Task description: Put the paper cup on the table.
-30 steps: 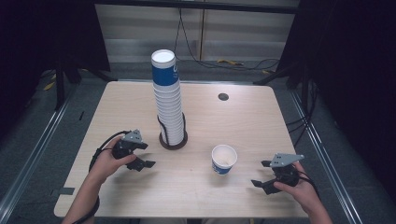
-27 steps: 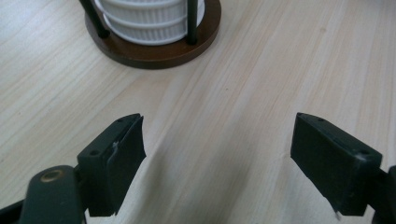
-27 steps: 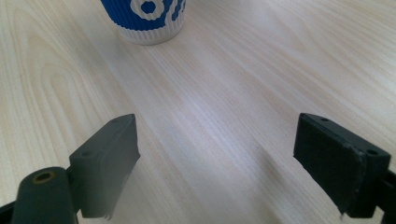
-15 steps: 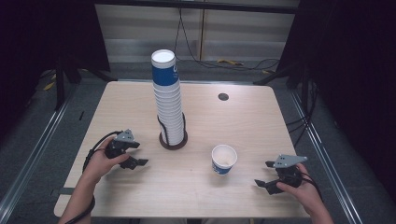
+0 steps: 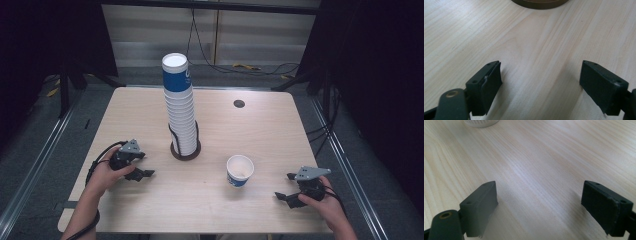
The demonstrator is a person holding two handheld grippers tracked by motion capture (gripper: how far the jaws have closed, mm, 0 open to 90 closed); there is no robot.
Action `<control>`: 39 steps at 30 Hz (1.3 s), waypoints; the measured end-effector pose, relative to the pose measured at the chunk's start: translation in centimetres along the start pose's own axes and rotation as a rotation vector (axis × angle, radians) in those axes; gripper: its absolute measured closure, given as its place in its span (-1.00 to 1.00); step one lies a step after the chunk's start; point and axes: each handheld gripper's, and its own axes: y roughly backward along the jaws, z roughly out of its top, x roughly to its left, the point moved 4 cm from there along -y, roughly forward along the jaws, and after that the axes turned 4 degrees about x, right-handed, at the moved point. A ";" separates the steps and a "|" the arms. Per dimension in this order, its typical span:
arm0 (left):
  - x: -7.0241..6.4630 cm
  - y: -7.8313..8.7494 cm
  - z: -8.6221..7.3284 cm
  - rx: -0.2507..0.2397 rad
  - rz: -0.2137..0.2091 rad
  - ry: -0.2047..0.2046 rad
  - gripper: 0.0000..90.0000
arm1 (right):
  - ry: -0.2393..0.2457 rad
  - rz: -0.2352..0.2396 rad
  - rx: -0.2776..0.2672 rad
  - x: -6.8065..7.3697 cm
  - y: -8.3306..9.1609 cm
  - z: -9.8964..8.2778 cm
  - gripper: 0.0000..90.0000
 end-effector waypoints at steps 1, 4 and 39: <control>0.0 0.0 0.0 -0.002 0.005 -0.002 -0.62 | -0.001 -0.001 -0.002 0.0 0.0 0.0 -0.73; 0.2 -0.1 -0.1 -0.015 0.016 -0.009 -0.65 | -0.006 0.004 -0.008 -0.1 -0.1 -0.1 -0.74; 0.6 -0.8 -0.3 -0.047 0.065 0.051 -1.00 | -0.084 -0.047 -0.020 -0.5 -0.5 0.0 -0.80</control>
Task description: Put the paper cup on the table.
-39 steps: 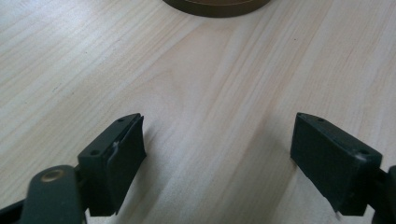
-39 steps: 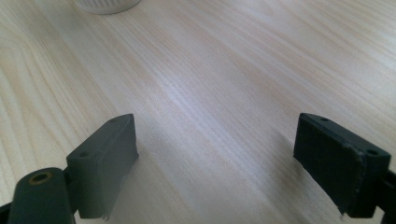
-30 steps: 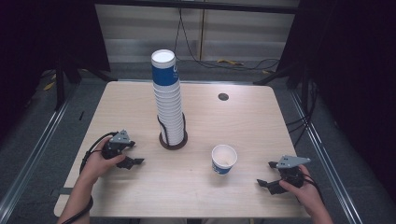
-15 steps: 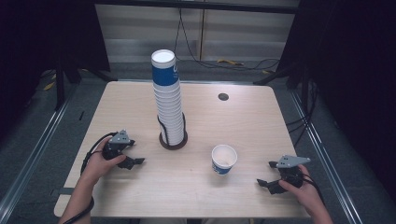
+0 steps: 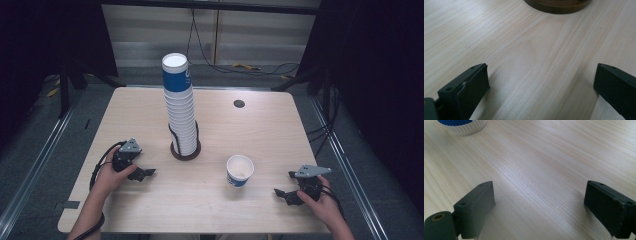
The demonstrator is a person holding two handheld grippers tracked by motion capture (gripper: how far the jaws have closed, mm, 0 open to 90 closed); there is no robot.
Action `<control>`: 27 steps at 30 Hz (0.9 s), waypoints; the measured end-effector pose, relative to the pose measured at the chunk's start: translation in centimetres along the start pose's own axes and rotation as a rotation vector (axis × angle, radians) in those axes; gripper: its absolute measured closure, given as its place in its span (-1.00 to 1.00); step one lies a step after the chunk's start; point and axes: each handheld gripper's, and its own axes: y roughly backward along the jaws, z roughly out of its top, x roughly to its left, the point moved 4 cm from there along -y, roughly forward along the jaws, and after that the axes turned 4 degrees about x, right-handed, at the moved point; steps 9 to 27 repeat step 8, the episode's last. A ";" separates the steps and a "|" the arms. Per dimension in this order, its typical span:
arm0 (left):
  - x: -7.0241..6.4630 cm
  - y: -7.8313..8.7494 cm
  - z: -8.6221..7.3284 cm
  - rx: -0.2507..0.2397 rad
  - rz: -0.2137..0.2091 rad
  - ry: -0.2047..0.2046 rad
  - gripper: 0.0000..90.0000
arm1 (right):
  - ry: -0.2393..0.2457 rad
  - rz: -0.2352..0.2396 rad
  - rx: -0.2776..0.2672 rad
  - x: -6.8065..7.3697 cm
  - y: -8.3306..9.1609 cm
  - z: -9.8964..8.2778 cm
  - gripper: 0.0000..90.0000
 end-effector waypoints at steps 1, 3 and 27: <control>0.0 0.0 0.0 0.000 0.000 0.001 -1.00 | -0.001 0.000 0.000 0.0 0.0 0.0 -0.81; 0.0 0.0 0.0 -0.001 0.000 0.001 -1.00 | -0.001 0.000 0.000 0.0 0.0 0.0 -0.81; 0.0 0.0 0.0 0.004 0.003 0.003 -1.00 | -0.001 -0.001 0.000 0.0 0.0 0.0 -0.80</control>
